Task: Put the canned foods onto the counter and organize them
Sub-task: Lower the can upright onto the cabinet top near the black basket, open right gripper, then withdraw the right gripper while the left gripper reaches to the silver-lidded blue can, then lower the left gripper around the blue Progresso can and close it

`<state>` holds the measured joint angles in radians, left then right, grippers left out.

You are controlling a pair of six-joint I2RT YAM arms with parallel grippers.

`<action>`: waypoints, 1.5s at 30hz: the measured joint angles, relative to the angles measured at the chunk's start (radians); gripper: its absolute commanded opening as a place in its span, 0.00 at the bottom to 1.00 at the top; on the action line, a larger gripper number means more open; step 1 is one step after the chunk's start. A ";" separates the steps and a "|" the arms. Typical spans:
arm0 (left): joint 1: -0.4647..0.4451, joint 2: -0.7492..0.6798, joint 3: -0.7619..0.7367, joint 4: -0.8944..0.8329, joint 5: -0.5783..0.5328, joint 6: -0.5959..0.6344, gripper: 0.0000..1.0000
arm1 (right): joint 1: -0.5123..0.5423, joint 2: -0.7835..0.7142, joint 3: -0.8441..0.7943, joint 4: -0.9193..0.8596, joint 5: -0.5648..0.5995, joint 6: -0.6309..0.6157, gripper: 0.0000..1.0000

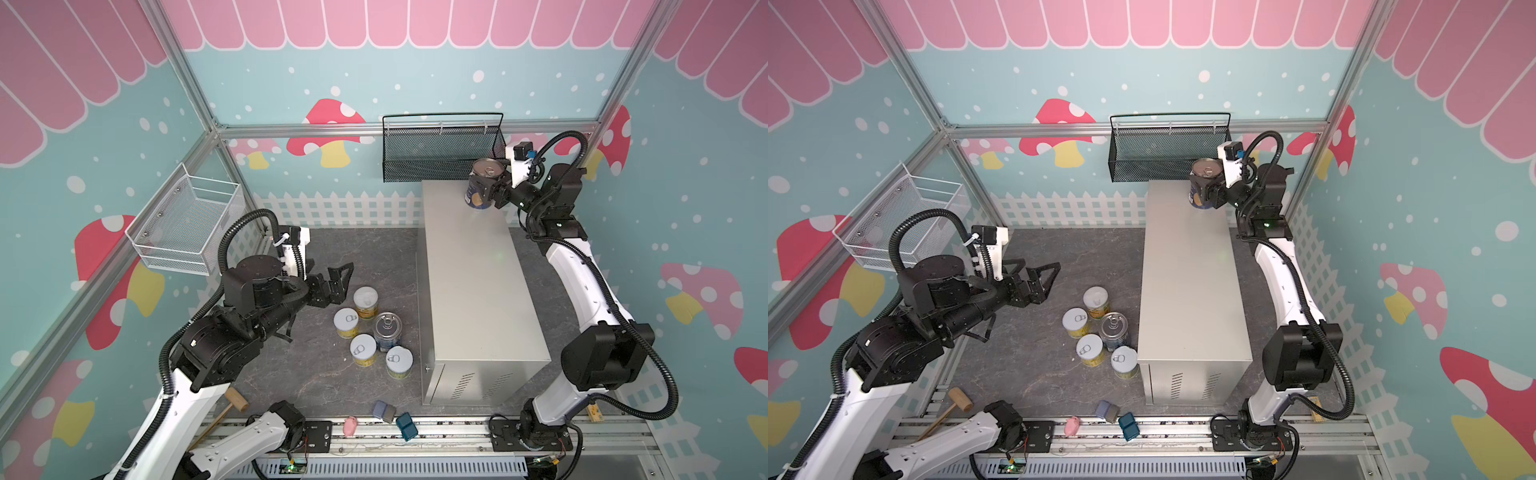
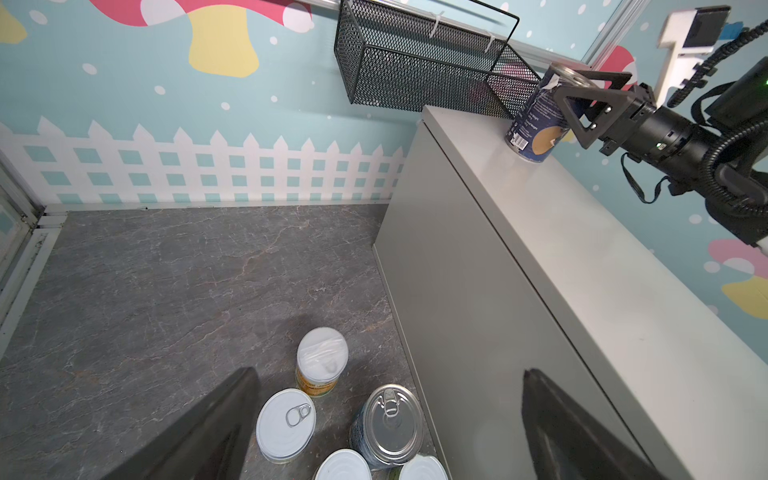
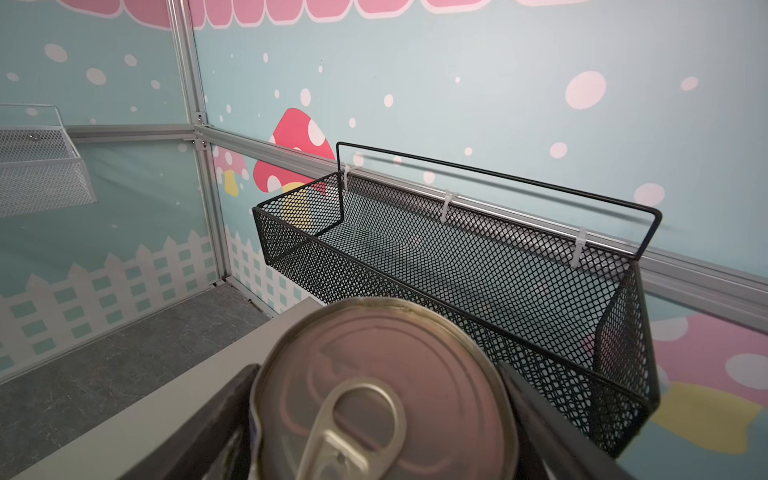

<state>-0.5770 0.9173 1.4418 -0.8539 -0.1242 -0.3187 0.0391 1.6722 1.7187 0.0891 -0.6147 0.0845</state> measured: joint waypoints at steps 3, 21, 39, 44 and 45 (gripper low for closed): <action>0.000 0.003 -0.019 -0.001 -0.019 0.000 0.99 | 0.000 -0.006 0.000 -0.003 0.003 0.001 0.96; -0.023 0.142 -0.243 -0.001 -0.085 -0.077 0.99 | 0.000 -0.340 -0.077 -0.227 0.240 0.077 0.99; -0.208 0.400 -0.311 0.074 0.008 -0.180 0.99 | 0.000 -0.674 -0.473 -0.309 0.095 0.072 0.99; -0.262 0.470 -0.317 0.093 -0.006 -0.205 0.99 | 0.000 -0.694 -0.475 -0.286 0.071 0.066 0.99; -0.276 0.486 -0.318 0.095 -0.015 -0.210 0.99 | 0.000 -0.695 -0.475 -0.282 0.071 0.066 0.99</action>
<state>-0.8528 1.4029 1.1236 -0.7586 -0.1394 -0.5285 0.0391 0.9768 1.2438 -0.1925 -0.5434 0.1505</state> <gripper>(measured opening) 0.994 0.993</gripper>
